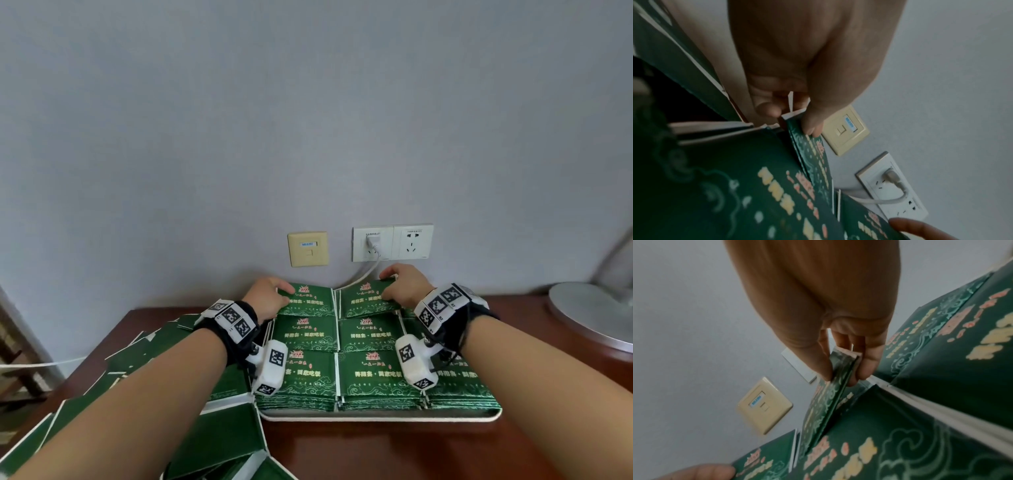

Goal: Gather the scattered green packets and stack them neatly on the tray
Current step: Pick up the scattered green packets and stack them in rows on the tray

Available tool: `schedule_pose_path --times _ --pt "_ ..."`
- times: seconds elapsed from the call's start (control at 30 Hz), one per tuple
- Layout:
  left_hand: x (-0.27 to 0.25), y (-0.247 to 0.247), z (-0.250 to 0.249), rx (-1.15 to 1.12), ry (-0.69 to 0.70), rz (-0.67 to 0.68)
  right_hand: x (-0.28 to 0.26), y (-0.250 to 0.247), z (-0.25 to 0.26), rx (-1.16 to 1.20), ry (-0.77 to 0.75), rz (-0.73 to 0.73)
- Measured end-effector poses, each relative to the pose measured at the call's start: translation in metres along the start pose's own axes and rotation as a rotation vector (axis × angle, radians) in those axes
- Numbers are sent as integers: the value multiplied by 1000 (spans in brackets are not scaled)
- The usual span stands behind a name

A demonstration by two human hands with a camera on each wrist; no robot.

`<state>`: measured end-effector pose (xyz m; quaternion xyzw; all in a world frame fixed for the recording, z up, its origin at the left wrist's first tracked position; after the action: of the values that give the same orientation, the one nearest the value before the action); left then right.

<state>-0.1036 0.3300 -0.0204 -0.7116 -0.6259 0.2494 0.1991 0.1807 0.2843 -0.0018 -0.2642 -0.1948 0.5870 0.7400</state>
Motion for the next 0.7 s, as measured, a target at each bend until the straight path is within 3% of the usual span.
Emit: schedule_pose_path --times 0.27,0.47,0.7 --pt "7 8 -2 178 37 75 3 4 1 -241 -30 32" --pt "8 7 0 322 -2 68 -5 3 4 -267 -29 93" --pt "-15 -9 -15 237 54 12 -35 -8 24 -231 -111 18"
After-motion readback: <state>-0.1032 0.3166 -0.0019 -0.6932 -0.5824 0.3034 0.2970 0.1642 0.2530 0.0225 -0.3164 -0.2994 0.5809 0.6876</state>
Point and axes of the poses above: each hand's wrist, its own x-axis towards the middle knuckle, its own y-axis out of the palm, z = x × y, the point moved 5 cm from there along x, towards the middle knuckle, and after that the axes turned 3 degrees about -y, right-handed, at the moved point
